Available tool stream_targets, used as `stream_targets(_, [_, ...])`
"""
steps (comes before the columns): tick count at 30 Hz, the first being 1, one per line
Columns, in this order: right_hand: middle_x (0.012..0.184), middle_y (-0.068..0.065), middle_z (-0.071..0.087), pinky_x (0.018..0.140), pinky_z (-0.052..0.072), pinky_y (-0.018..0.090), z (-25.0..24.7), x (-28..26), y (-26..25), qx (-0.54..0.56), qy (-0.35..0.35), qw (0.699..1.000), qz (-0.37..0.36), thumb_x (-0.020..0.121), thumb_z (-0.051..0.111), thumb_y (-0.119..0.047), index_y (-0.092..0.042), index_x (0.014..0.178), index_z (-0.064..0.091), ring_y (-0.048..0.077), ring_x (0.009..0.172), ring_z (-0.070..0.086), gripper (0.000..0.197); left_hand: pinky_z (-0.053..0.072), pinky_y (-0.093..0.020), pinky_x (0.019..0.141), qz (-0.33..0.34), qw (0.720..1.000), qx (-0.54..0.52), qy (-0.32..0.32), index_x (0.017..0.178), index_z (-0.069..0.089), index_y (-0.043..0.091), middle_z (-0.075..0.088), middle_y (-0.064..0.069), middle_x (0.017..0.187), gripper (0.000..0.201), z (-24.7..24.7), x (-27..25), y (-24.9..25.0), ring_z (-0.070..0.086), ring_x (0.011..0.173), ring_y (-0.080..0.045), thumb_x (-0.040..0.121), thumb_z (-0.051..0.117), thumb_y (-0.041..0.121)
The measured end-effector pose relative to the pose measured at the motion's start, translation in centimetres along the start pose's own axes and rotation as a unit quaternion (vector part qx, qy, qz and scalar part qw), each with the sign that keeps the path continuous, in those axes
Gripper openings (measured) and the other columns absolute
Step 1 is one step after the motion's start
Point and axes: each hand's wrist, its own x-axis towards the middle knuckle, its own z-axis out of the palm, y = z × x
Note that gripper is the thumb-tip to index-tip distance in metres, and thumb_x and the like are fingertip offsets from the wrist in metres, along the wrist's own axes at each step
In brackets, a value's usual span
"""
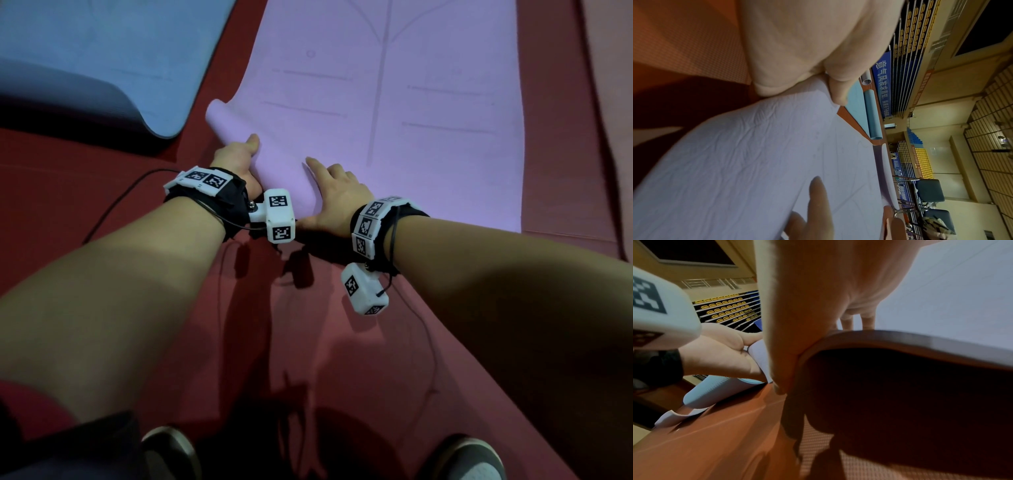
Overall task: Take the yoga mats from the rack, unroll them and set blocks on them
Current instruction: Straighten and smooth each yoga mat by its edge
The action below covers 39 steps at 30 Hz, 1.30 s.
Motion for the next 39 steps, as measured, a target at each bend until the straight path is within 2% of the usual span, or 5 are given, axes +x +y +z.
stream_targets(9, [0.147, 0.003, 0.035, 0.102, 0.042, 0.049, 0.4, -1.3, -0.2, -0.018, -0.024, 1.0, 0.007, 0.064, 0.064, -0.08, -0.034, 0.154, 0.008, 0.03, 0.132, 0.038, 0.115, 0.047, -0.055, 0.103, 0.007, 0.995, 0.099, 0.012, 0.139, 0.05, 0.013, 0.058, -0.01, 0.136, 0.067, -1.2, -0.6, -1.3, 0.059, 0.121, -0.032, 0.084, 0.07, 0.044])
stream_targets(16, [0.148, 0.008, 0.035, 0.103, 0.041, 0.053, 0.2, -1.7, -0.6, -0.023, -0.057, 0.998, 0.008, 0.071, 0.06, -0.08, -0.03, 0.154, 0.014, 0.032, 0.133, 0.038, 0.107, 0.049, -0.069, 0.078, -0.142, 0.983, 0.115, 0.018, 0.13, 0.049, 0.007, 0.05, -0.02, 0.132, 0.067, -2.9, -3.5, -3.0, 0.057, 0.105, -0.05, 0.071, 0.079, 0.016])
stream_targets(21, [0.147, 0.012, 0.038, 0.105, 0.039, 0.047, -0.6, -1.0, -0.9, 0.036, -0.081, 0.996, 0.021, 0.075, 0.065, -0.071, -0.027, 0.154, 0.022, 0.034, 0.133, 0.042, 0.101, 0.053, -0.036, 0.042, -0.113, 0.991, 0.075, -0.02, 0.114, 0.055, -0.005, 0.066, -0.022, 0.078, 0.026, -2.5, -8.3, -3.4, 0.066, 0.061, -0.033, 0.095, 0.059, 0.012])
stream_targets(31, [0.148, 0.011, 0.04, 0.104, 0.043, 0.043, -2.6, -1.8, 2.4, -0.042, -0.113, 0.992, 0.035, 0.075, 0.081, -0.041, -0.031, 0.154, 0.024, 0.034, 0.132, 0.045, 0.098, 0.049, -0.059, 0.095, -0.087, 0.989, -0.103, -0.061, 0.143, 0.038, 0.003, 0.044, -0.018, 0.14, 0.065, -1.2, -10.0, -5.0, 0.059, 0.112, -0.039, 0.088, 0.071, 0.011])
stream_targets(39, [0.137, 0.008, 0.047, 0.089, 0.047, 0.042, -4.1, -1.6, 2.0, -0.172, -0.029, 0.984, -0.025, 0.091, 0.049, -0.015, -0.033, 0.148, 0.032, 0.034, 0.123, 0.047, 0.062, 0.055, -0.038, 0.087, 0.042, 0.957, 0.265, 0.106, 0.108, 0.064, 0.01, 0.059, 0.0, 0.118, 0.034, -1.8, -10.9, -3.0, 0.061, 0.101, -0.022, 0.086, 0.07, 0.035])
